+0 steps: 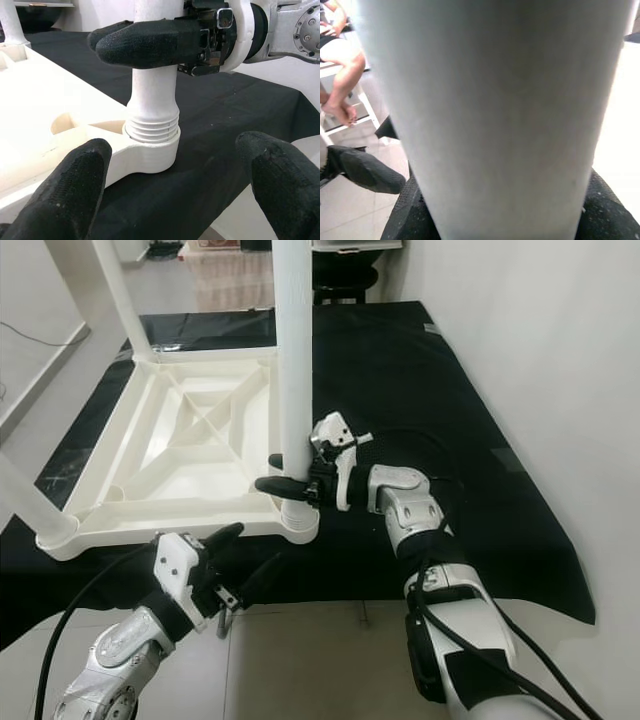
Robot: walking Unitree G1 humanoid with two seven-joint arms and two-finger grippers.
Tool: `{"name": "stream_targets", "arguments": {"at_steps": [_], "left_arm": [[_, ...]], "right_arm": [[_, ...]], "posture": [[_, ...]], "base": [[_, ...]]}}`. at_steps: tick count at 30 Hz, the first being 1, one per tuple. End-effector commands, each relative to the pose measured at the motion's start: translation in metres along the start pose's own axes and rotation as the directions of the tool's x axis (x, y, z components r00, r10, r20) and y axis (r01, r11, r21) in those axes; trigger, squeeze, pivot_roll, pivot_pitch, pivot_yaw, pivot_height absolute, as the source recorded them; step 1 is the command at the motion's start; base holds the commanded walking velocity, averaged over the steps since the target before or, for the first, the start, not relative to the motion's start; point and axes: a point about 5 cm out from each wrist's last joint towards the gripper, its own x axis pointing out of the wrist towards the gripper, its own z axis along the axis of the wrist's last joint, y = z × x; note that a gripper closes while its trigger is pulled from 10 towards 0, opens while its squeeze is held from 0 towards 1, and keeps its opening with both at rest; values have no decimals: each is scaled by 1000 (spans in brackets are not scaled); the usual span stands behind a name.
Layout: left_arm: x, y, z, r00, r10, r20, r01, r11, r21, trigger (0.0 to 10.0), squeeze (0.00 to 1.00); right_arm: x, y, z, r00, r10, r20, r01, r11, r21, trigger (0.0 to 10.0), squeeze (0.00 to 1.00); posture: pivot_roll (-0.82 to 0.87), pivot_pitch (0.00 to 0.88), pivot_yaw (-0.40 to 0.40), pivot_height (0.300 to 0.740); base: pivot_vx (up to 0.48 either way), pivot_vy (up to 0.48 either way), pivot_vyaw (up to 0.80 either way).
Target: Building children table
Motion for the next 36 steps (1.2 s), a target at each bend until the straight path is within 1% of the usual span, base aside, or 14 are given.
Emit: {"name": "stream_targets", "arguments": {"at_steps": [1, 7, 8, 9, 10, 13, 23, 25, 26, 27, 28, 31, 35, 36], "left_arm": [[-3, 0, -2, 1000, 4, -11, -4, 1000, 6, 10000, 0], [-5, 2, 0, 1000, 4, -8, -4, 1000, 7, 10000, 0], [-6, 4, 1, 1000, 5, -8, -5, 1000, 7, 10000, 0], [-6, 4, 1, 1000, 5, -8, -5, 1000, 7, 10000, 0], [-6, 6, 2, 1000, 5, -8, -4, 1000, 8, 10000, 0], [-6, 8, 2, 1000, 2, -10, -2, 1000, 8, 10000, 0], [-3, 11, 0, 1000, 2, -16, -2, 1000, 9, 10000, 0], [-3, 12, 0, 1000, 8, -14, -8, 1000, 10, 10000, 0], [-3, 12, 0, 1000, 12, -12, -12, 1000, 10, 10000, 0], [-2, 12, 0, 1000, 12, -11, -12, 1000, 10, 10000, 0], [-1, 12, 0, 1000, 11, -10, -11, 1000, 9, 10000, 0], [0, 11, -1, 1000, 7, -9, -7, 1000, 6, 10000, 0], [1, 10, -1, 1000, 6, -8, -6, 1000, 4, 10000, 0], [1, 10, -2, 1000, 6, -7, -6, 1000, 3, 10000, 0]], "right_arm": [[-7, 1, -22, 999, -40, -16, 41, 996, 82, 0, 0], [-26, 5, -48, 944, -319, -85, 325, 943, 73, 0, 0], [-27, 14, -64, 793, -591, -150, 603, 796, 50, 0, 0], [-27, 14, -64, 793, -591, -150, 603, 796, 50, 0, 0], [-22, 40, -80, 690, -698, -190, 720, 688, 86, 0, 0], [-18, 55, -79, 632, -755, -177, 765, 644, -15, 0, 0], [3, 46, -76, 659, -739, -141, 744, 668, -28, 0, 0], [3, 46, -76, 656, -742, -140, 745, 666, -34, 980, 0], [3, 47, -76, 657, -740, -144, 747, 665, -13, 10000, 0], [2, 49, -72, 660, -737, -145, 747, 665, 16, 10000, 133], [5, 52, -67, 704, -698, -130, 708, 703, 59, 10000, 1000], [8, 45, -44, 812, -583, -36, 583, 806, 97, 10000, 1000], [7, 36, -32, 861, -509, 2, 507, 859, 77, 10000, 1000], [5, 29, -23, 899, -436, 25, 435, 899, 52, 10000, 0]], "posture": [[29, 124, 10, 740], [7, 144, 8, 740], [-7, 150, 16, 740], [-7, 150, 16, 740], [-19, 157, 28, 740], [-26, 147, 42, 740], [-10, 124, 43, 740], [-9, 123, 37, 740], [-11, 119, 35, 740], [-11, 118, 35, 740], [-9, 114, 33, 740], [-9, 110, 31, 740], [-8, 111, 28, 740], [-7, 109, 27, 740]], "base": [[0, 0, 0], [0, 0, 0], [0, 0, 0], [0, 0, 0], [0, 0, 0], [0, 0, 0], [0, 0, 0], [0, 0, 0], [0, 0, 0], [0, 0, 0], [0, 0, 0], [0, 0, 0], [0, 0, 0], [0, 0, 0]]}}
